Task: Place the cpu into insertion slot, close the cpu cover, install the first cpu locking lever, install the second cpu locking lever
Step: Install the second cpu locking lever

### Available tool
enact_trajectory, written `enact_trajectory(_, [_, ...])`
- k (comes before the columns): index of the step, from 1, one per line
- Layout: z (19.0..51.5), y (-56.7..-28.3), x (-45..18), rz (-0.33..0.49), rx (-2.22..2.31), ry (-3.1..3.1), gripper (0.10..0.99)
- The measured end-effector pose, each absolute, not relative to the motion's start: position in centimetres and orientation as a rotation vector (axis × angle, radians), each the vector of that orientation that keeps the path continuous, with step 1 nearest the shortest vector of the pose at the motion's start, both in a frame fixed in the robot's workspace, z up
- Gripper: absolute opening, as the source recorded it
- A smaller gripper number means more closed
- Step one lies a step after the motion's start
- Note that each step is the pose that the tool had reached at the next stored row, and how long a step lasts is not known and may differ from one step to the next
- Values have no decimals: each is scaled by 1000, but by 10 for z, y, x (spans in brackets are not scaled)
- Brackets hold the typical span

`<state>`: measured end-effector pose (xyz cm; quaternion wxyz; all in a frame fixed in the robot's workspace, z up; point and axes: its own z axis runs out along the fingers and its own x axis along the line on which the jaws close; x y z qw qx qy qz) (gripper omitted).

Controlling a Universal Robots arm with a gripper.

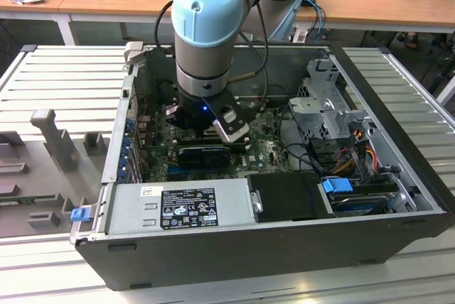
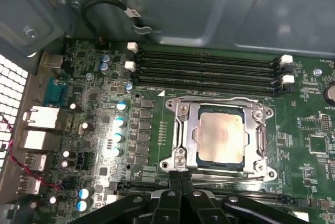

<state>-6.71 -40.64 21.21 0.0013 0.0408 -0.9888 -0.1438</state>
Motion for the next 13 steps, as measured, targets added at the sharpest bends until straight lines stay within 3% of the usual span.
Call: enact_trajectory(13, [194,-407,-73,-550,134,-3090,106])
